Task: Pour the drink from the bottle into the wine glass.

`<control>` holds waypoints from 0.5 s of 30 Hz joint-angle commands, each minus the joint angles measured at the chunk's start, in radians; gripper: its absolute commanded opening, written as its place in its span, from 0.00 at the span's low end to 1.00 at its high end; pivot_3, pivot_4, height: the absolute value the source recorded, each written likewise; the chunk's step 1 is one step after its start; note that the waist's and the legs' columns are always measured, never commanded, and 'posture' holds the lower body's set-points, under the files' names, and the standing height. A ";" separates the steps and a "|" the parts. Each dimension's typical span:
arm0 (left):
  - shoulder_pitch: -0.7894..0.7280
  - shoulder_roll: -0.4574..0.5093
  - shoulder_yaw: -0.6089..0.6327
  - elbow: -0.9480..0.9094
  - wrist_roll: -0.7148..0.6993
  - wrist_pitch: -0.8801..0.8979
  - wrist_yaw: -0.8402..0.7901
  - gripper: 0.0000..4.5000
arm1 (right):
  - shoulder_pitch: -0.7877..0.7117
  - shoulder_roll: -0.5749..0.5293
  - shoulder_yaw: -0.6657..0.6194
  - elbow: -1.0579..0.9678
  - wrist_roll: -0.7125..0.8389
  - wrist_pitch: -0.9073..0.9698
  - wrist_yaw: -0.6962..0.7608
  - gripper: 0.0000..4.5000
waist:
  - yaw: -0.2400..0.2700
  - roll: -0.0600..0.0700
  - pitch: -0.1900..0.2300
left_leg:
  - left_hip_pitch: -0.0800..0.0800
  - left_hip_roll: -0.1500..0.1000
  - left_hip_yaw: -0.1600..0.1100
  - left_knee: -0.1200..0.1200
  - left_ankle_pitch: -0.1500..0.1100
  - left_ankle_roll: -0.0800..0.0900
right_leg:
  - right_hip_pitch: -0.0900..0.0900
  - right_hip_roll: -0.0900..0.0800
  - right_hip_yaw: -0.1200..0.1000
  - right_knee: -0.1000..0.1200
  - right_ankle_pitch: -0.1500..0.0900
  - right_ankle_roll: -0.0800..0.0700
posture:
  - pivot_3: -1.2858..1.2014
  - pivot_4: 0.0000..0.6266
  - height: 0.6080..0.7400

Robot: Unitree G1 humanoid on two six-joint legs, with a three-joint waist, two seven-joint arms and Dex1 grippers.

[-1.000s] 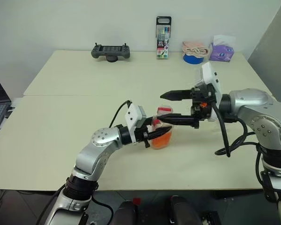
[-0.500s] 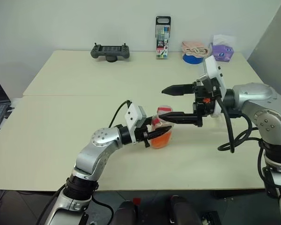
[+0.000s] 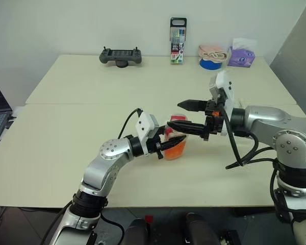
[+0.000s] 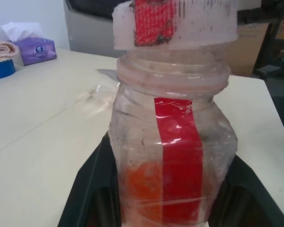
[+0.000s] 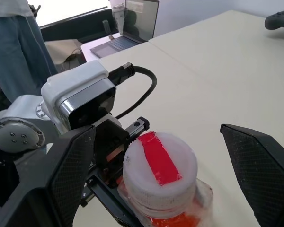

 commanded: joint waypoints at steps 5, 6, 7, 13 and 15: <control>-0.001 -0.005 0.017 -0.032 0.000 -0.028 0.003 0.37 | -0.009 0.001 -0.045 -0.036 0.067 0.032 -0.043 0.96 | 0.000 0.000 0.000 | 0.000 0.000 0.000 0.000 0.000 0.000 | 0.000 0.000 0.000 0.000 0.000 0.000 | 0.52 0.24 1.00; 0.000 -0.006 0.016 -0.034 0.000 -0.028 0.004 0.37 | -0.011 0.003 -0.045 -0.036 0.071 0.034 -0.048 0.91 | 0.000 0.000 0.000 | 0.000 0.000 0.000 0.000 0.000 0.000 | 0.000 0.000 0.000 0.000 0.000 0.000 | 0.52 0.24 1.00; 0.001 -0.006 0.016 -0.035 0.000 -0.028 0.005 0.37 | -0.012 0.004 -0.045 -0.036 0.073 0.035 -0.052 0.86 | 0.000 0.000 0.000 | 0.000 0.000 0.000 0.000 0.000 0.000 | 0.000 0.000 0.000 0.000 0.000 0.000 | 0.52 0.24 1.00; 0.010 -0.007 0.016 -0.041 0.001 -0.023 0.010 0.37 | -0.012 0.007 -0.042 -0.035 0.089 0.035 -0.069 0.39 | 0.000 0.000 0.000 | 0.000 0.000 0.000 0.000 0.000 0.000 | 0.000 0.000 0.000 0.000 0.000 0.000 | 0.52 0.24 1.00; 0.009 -0.008 0.018 -0.041 0.001 -0.023 0.011 0.37 | -0.012 0.003 -0.039 -0.036 0.087 0.034 -0.069 0.23 | 0.000 0.000 0.000 | 0.000 0.000 0.000 0.000 0.000 0.000 | 0.000 0.000 0.000 0.000 0.000 0.000 | 0.52 0.24 1.00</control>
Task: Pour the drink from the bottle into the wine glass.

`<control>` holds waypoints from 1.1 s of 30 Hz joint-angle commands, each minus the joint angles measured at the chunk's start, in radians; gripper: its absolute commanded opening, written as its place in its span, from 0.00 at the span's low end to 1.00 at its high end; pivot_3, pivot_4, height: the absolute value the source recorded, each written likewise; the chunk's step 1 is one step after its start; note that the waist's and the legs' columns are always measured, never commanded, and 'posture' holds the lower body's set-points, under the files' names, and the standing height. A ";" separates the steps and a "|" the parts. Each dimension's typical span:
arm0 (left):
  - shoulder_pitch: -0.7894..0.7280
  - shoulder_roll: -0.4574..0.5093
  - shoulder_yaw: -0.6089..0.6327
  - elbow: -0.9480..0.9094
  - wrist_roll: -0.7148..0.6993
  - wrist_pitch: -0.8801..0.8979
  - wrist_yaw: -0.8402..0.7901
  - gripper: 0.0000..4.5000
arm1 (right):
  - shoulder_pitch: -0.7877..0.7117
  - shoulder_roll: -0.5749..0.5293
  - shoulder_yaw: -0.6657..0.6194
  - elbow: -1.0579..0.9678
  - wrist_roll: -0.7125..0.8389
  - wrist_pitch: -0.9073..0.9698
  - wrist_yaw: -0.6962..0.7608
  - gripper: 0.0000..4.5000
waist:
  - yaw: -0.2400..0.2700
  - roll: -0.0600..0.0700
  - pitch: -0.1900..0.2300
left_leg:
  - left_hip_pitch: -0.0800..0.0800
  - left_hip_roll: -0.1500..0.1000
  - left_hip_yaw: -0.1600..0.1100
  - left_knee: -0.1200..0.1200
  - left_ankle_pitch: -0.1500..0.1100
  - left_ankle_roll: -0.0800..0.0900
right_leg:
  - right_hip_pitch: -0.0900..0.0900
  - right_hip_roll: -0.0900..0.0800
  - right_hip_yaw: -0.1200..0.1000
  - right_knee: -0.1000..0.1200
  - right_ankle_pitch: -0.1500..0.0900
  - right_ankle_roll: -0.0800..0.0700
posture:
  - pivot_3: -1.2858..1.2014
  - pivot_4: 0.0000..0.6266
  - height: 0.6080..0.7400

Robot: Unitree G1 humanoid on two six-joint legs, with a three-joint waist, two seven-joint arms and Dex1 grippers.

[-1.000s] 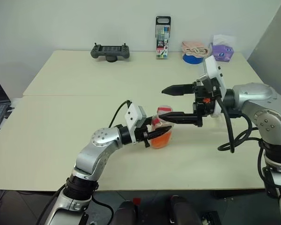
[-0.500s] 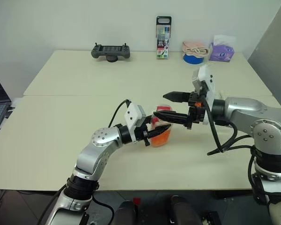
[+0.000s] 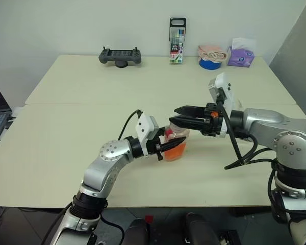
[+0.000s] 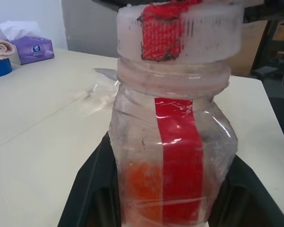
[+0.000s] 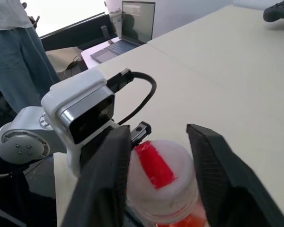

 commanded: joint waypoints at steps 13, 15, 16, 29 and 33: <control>-0.008 -0.005 0.021 -0.037 0.005 -0.019 0.011 0.37 | -0.021 -0.022 -0.006 -0.049 0.046 -0.032 0.044 0.44 | 0.000 0.000 0.000 | 0.000 0.000 0.000 0.000 0.000 0.000 | 0.000 0.000 0.000 0.000 0.000 0.000 | 0.52 0.24 1.00; -0.007 -0.006 0.020 -0.035 0.005 -0.020 0.012 0.37 | -0.025 -0.031 0.001 -0.058 0.040 -0.038 0.055 0.59 | 0.000 0.000 0.000 | 0.000 0.000 0.000 0.000 0.000 0.000 | 0.000 0.000 0.000 0.000 0.000 0.000 | 0.52 0.24 1.00; -0.008 -0.007 0.020 -0.035 0.006 -0.021 0.012 0.37 | -0.026 -0.032 0.002 -0.059 0.035 -0.043 0.057 0.67 | 0.000 0.000 0.000 | 0.000 0.000 0.000 0.000 0.000 0.000 | 0.000 0.000 0.000 0.000 0.000 0.000 | 0.52 0.24 1.00; -0.011 -0.011 0.029 -0.037 0.003 -0.031 0.024 0.37 | 0.014 -0.045 -0.006 -0.058 0.032 -0.032 0.007 0.83 | 0.000 0.000 0.000 | 0.000 0.000 0.000 0.000 0.000 0.000 | 0.000 0.000 0.000 0.000 0.000 0.000 | 0.52 0.24 1.00; -0.011 -0.014 0.029 -0.037 0.005 -0.035 0.026 0.37 | 0.025 -0.031 -0.006 -0.053 0.030 -0.027 -0.025 0.83 | 0.000 0.000 0.000 | 0.000 0.000 0.000 0.000 0.000 0.000 | 0.000 0.000 0.000 0.000 0.000 0.000 | 0.52 0.24 1.00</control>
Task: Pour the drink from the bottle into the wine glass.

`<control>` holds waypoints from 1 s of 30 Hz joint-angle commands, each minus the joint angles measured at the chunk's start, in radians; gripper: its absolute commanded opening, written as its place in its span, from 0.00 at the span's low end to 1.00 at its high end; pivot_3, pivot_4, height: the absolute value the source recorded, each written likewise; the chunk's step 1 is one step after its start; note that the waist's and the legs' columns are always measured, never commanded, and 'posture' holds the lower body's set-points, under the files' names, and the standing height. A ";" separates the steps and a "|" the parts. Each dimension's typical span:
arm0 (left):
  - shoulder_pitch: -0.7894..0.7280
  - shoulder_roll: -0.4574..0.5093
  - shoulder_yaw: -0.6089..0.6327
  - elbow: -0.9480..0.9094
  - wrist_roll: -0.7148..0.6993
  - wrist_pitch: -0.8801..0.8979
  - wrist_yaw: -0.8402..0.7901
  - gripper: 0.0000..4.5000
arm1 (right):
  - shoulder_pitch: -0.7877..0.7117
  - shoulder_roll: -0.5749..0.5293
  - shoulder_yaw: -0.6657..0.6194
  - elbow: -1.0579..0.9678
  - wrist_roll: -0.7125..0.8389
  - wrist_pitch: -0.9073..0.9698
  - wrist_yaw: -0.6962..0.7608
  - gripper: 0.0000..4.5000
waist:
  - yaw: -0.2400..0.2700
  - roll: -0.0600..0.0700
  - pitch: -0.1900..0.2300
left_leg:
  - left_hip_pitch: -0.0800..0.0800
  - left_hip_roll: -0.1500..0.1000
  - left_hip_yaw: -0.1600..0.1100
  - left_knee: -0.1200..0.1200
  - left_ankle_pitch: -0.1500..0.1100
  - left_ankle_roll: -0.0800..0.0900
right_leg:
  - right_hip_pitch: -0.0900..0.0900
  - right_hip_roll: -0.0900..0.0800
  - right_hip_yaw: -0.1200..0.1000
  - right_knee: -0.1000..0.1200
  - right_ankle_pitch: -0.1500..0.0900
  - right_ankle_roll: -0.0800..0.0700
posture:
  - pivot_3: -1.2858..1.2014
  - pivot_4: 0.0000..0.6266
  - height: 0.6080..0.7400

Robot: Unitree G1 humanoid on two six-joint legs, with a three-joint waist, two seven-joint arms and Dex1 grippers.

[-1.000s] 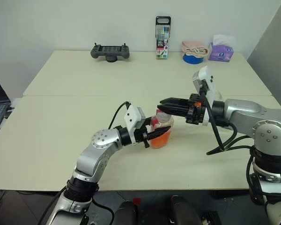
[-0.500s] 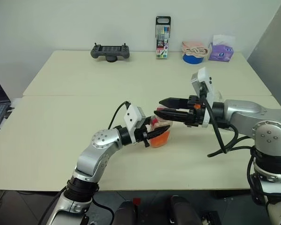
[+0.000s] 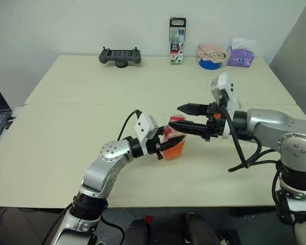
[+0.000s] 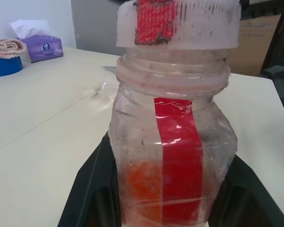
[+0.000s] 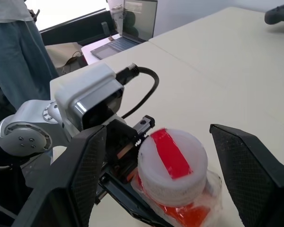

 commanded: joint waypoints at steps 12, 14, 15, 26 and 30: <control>-0.009 -0.013 0.020 -0.038 -0.010 -0.025 0.002 0.37 | -0.004 0.019 0.005 -0.027 0.006 -0.003 -0.039 0.83 | 0.000 0.000 0.000 | 0.000 0.000 0.000 0.000 0.000 0.000 | 0.000 0.000 0.000 0.000 0.000 0.000 | 0.52 0.24 1.00; -0.008 -0.012 0.020 -0.039 -0.010 -0.025 0.002 0.37 | -0.002 0.018 0.010 -0.028 0.004 -0.004 -0.039 0.83 | 0.000 0.000 0.000 | 0.000 0.000 0.000 0.000 0.000 0.000 | 0.000 0.000 0.000 0.000 0.000 0.000 | 0.52 0.24 1.00; -0.008 -0.013 0.019 -0.039 -0.010 -0.025 0.002 0.37 | 0.000 0.016 0.013 -0.027 0.000 -0.006 -0.039 0.83 | 0.000 0.000 0.000 | 0.000 0.000 0.000 0.000 0.000 0.000 | 0.000 0.000 0.000 0.000 0.000 0.000 | 0.52 0.24 1.00; 0.001 -0.011 0.021 -0.044 -0.009 -0.025 0.005 0.37 | -0.006 0.024 0.016 -0.021 -0.007 -0.020 -0.048 0.40 | 0.000 0.000 0.000 | 0.000 0.000 0.000 0.000 0.000 0.000 | 0.000 0.000 0.000 0.000 0.000 0.000 | 0.52 0.24 1.00; 0.002 -0.013 0.019 -0.046 -0.008 -0.024 0.006 0.37 | -0.011 0.024 0.018 -0.021 -0.011 -0.021 -0.045 0.40 | 0.000 0.000 0.000 | 0.000 0.000 0.000 0.000 0.000 0.000 | 0.000 0.000 0.000 0.000 0.000 0.000 | 0.52 0.24 1.00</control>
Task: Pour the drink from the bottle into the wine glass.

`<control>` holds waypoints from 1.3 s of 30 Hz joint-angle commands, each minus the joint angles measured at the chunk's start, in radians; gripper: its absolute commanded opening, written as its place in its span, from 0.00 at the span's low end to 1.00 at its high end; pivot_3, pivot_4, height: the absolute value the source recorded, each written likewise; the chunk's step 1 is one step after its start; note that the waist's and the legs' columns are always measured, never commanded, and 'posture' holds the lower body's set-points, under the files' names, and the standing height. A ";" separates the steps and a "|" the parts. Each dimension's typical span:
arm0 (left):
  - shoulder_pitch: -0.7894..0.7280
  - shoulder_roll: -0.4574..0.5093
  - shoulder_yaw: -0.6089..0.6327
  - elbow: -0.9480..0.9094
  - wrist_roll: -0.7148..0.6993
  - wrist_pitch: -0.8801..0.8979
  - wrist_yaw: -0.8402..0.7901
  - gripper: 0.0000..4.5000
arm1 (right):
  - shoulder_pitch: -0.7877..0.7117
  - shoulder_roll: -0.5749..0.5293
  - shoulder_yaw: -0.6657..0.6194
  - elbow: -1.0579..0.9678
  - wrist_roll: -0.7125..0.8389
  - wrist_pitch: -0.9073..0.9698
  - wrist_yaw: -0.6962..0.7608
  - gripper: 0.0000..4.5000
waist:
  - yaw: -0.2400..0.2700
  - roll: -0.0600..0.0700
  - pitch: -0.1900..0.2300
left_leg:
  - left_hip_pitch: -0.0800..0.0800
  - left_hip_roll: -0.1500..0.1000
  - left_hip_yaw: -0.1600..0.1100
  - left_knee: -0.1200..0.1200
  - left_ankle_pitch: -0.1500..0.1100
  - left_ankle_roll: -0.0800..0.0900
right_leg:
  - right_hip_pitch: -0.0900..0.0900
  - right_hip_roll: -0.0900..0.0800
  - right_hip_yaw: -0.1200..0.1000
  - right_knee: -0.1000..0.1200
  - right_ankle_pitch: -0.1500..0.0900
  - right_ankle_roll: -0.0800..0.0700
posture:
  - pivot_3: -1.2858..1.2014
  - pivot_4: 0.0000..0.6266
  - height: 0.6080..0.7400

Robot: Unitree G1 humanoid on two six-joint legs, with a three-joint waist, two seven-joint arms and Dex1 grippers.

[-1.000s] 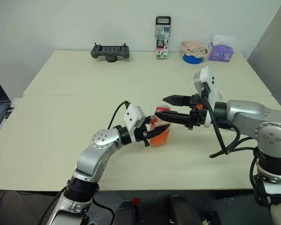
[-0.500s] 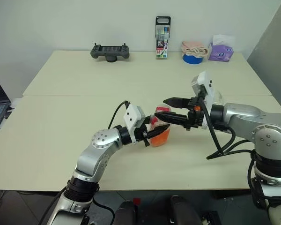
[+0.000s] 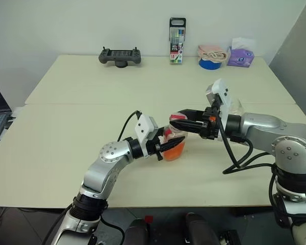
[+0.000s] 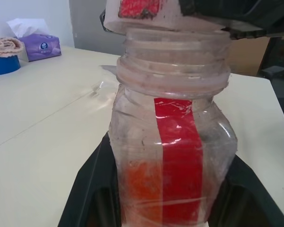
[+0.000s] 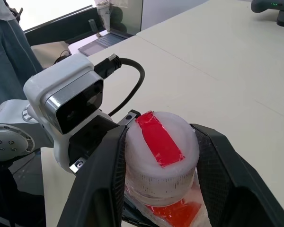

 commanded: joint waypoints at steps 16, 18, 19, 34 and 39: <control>0.015 -0.005 0.027 -0.013 0.004 -0.029 0.012 0.37 | -0.025 -0.089 -0.098 -0.019 0.013 -0.145 0.173 0.38 | 0.000 0.000 0.000 | 0.000 0.000 0.000 0.000 0.000 0.000 | 0.000 0.000 0.000 0.000 0.000 0.000 | 0.52 0.24 1.00; 0.006 -0.012 0.047 -0.011 -0.002 -0.037 0.027 0.37 | 0.016 -0.095 -0.176 0.049 -0.054 -0.179 0.088 0.38 | 0.001 0.000 0.000 | 0.000 0.000 0.000 0.000 0.000 0.000 | 0.000 0.000 0.000 0.000 0.000 0.000 | 0.52 0.24 1.00; 0.000 -0.015 0.057 -0.012 -0.005 -0.040 0.034 0.37 | 0.050 -0.094 -0.219 0.075 -0.083 -0.196 0.043 0.38 | 0.003 0.000 0.000 | 0.000 0.000 0.000 0.000 0.000 0.000 | 0.000 0.000 0.000 0.000 0.000 0.000 | 0.52 0.24 1.00; -0.075 -0.061 0.015 0.006 -0.026 -0.008 -0.021 0.37 | 0.646 0.224 -0.502 0.175 -0.470 -0.661 -0.360 0.38 | 0.012 0.001 -0.001 | 0.001 0.000 0.006 -0.001 0.000 0.000 | -0.001 0.001 0.005 0.000 0.000 0.001 | 0.52 0.24 1.00; -0.109 -0.086 0.009 0.046 -0.006 -0.028 -0.032 0.37 | 0.670 0.228 -0.472 0.212 -0.519 -0.647 -0.391 0.82 | 0.001 0.001 -0.001 | 0.003 0.000 0.006 0.000 0.002 0.003 | 0.001 0.001 0.005 0.002 0.000 0.004 | 0.52 0.24 1.00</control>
